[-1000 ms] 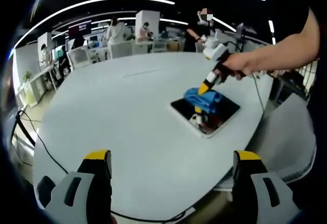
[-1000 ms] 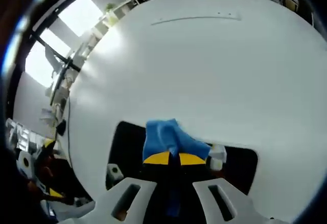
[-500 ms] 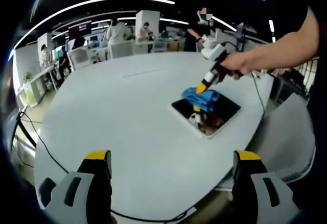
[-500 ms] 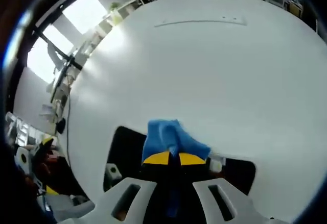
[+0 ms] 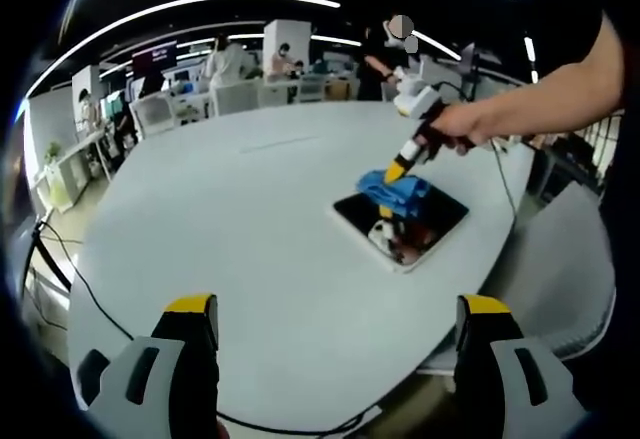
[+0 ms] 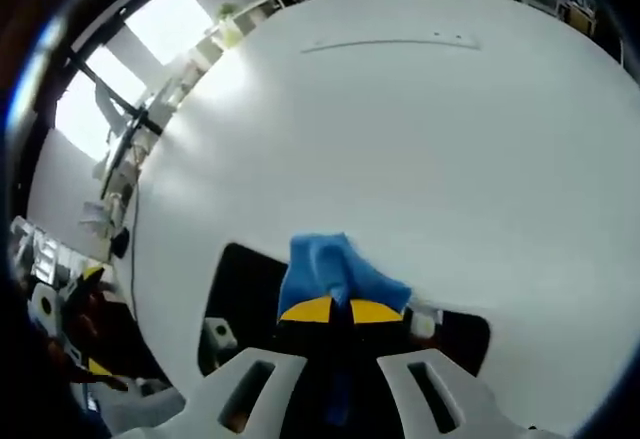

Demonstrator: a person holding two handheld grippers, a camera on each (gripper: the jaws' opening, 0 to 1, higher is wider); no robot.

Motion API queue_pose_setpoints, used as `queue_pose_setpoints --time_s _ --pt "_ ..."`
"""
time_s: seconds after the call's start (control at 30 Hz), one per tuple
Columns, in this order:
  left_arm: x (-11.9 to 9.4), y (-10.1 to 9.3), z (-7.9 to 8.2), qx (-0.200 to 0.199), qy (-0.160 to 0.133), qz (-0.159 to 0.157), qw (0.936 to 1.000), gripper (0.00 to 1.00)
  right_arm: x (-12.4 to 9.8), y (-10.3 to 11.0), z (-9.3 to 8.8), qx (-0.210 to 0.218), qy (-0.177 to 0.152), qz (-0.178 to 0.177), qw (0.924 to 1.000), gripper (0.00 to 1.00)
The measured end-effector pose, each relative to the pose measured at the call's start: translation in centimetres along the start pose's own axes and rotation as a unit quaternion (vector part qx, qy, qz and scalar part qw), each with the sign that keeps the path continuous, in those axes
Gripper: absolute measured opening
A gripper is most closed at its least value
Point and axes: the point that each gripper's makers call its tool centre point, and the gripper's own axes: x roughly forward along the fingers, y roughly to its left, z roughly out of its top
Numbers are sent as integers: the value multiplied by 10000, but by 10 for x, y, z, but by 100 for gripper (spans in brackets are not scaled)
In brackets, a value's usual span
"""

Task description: Wipe the mirror surface with the cleaning cloth until all visible marks leave the cleaned area.

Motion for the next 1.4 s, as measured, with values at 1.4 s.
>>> queue_pose_setpoints --time_s 1.4 --pt "-3 -9 10 3 -144 28 9999 99 -24 -28 -33 -599 -83 -645 9961 0"
